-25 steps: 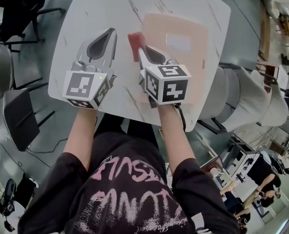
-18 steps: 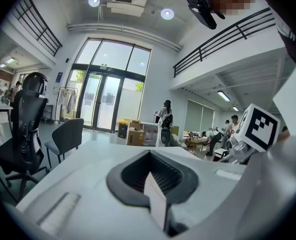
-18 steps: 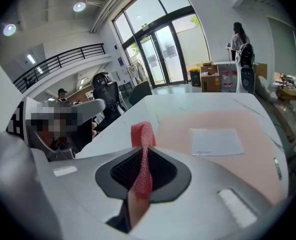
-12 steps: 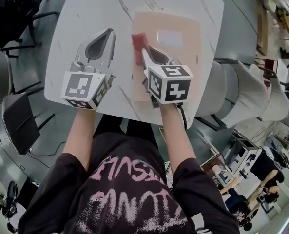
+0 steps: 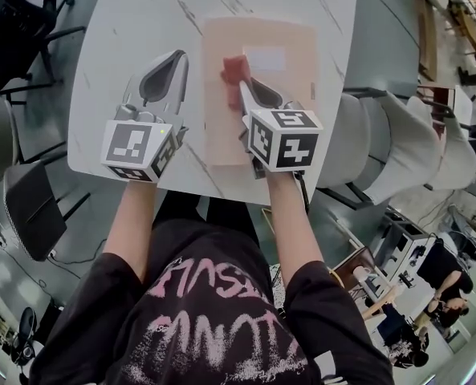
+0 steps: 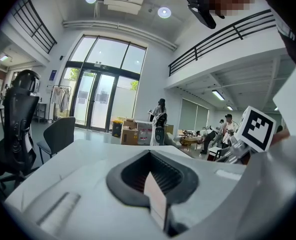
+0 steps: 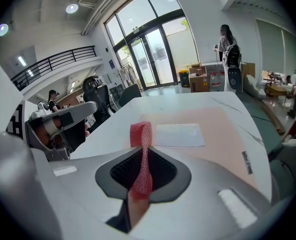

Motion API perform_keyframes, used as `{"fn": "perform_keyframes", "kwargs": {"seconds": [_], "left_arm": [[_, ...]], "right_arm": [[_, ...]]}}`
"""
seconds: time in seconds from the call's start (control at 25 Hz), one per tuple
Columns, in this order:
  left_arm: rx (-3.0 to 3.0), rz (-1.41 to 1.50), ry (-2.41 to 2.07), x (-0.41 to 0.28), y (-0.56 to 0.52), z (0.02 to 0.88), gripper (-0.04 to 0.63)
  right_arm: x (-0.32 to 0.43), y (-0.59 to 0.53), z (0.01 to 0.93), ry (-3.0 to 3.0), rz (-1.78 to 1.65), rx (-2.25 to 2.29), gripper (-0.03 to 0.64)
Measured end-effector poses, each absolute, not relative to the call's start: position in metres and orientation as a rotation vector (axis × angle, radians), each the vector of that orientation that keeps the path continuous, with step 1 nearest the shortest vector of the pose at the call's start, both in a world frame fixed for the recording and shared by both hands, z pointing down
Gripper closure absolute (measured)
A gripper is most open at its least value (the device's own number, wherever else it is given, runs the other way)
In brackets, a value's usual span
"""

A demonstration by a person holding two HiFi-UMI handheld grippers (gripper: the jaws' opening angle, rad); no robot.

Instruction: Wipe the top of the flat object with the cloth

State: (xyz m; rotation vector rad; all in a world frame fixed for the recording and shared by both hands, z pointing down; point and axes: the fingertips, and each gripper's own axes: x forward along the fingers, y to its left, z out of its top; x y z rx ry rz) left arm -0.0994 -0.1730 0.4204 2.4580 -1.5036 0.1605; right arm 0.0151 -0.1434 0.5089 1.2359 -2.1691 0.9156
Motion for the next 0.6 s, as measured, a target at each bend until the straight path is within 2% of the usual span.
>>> {"fn": "perform_keyframes", "kwargs": {"seconds": [0.6], "left_arm": [[2.499, 0.165, -1.433, -0.066, -0.177, 0.419, 0.595]], "right_arm": [[0.066, -0.147, 0.508, -2.11, 0.93, 1.342, 0.561]]}}
